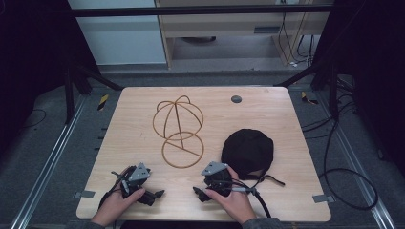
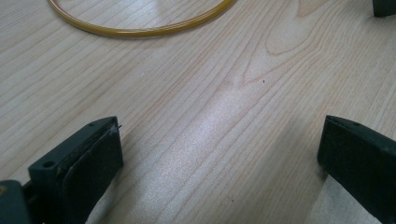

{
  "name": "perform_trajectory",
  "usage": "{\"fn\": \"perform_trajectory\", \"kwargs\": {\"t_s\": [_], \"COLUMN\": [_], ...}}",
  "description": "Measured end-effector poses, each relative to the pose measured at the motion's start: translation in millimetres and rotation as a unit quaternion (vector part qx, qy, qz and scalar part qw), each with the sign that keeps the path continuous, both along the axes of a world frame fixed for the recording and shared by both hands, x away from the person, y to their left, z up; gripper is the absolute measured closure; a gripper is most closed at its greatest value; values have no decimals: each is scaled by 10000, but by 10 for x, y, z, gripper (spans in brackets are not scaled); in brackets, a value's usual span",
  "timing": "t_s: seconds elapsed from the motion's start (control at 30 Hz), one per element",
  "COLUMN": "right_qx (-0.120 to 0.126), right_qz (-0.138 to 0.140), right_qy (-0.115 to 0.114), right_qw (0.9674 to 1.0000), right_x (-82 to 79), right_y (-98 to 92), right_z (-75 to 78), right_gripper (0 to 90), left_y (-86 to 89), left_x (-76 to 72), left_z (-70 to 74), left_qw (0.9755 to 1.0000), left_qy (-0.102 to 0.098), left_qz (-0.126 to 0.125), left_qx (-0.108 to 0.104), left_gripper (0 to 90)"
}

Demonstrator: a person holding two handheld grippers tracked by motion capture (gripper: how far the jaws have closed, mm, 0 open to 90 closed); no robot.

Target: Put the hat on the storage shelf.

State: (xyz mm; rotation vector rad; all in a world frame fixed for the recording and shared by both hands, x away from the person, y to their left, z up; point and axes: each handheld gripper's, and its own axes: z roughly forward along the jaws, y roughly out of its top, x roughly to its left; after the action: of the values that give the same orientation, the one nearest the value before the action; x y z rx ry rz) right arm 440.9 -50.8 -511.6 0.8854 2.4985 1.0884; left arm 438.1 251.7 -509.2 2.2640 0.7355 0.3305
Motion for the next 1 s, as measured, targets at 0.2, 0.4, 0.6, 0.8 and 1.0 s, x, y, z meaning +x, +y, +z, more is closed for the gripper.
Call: {"fn": "perform_trajectory", "kwargs": {"t_s": [0.2, 0.4, 0.6, 0.8, 1.0], "right_qx": [5, 9, 8, 14, 34], "right_qz": [-6, -34, -201, -120, -304], "right_qy": [11, 25, 79, -94, -258], "right_qw": [10000, 10000, 9998, 9999, 9992], "right_x": [0, 10, -15, -109, -163], "right_y": [0, 2, 11, 31, -53], "right_z": [0, -1, 22, 179, 342], "right_gripper": [71, 65, 89, 84, 99], "left_y": [0, 0, 0, 1, 0], "left_x": [-1, 0, 0, 0, 0], "left_z": [0, 0, 0, 1, 0], "left_qw": [10000, 10000, 10000, 10000, 10000], "left_qy": [2, 0, 1, 0, 0], "left_qz": [2, -1, -1, -3, 0], "left_qx": [2, 2, 3, 5, 2], "left_gripper": [0, 0, 0, 0, 0]}}
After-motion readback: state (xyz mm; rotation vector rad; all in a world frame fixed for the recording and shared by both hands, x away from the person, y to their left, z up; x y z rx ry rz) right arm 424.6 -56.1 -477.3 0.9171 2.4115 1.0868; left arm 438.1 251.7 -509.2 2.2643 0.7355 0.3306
